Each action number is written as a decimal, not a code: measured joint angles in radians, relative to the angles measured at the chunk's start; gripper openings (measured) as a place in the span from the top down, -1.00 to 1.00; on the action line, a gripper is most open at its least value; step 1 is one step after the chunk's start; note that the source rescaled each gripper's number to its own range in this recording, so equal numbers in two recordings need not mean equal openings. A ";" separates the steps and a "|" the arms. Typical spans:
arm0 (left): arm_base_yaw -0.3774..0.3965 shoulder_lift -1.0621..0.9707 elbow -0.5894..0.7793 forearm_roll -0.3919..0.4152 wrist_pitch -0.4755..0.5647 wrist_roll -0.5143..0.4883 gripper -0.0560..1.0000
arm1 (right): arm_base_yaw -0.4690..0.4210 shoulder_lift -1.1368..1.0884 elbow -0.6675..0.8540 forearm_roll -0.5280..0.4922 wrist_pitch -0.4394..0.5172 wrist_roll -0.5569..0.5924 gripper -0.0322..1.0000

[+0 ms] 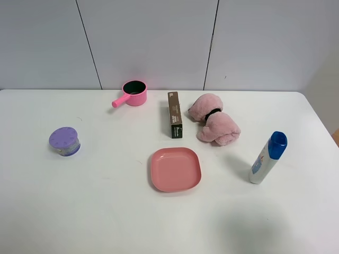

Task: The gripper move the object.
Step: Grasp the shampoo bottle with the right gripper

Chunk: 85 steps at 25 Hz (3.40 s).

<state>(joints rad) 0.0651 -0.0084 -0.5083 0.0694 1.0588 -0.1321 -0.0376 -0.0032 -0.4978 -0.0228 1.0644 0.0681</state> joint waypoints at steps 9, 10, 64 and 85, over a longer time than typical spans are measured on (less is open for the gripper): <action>0.000 0.000 0.000 0.000 0.000 0.000 -1.00 | 0.000 0.000 0.000 0.000 0.000 0.000 -0.67; 0.000 0.000 0.000 0.000 0.000 0.000 -1.00 | 0.000 0.000 0.000 0.000 0.000 0.000 -0.67; 0.000 0.000 0.000 0.001 0.000 0.000 -1.00 | 0.000 0.679 -0.131 -0.046 -0.411 0.007 -0.67; 0.000 0.000 0.000 0.002 0.000 0.000 -1.00 | 0.105 0.687 0.073 -0.006 -0.512 0.015 -0.62</action>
<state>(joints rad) 0.0651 -0.0084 -0.5083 0.0713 1.0588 -0.1321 0.0675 0.6841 -0.4252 -0.0292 0.5527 0.0827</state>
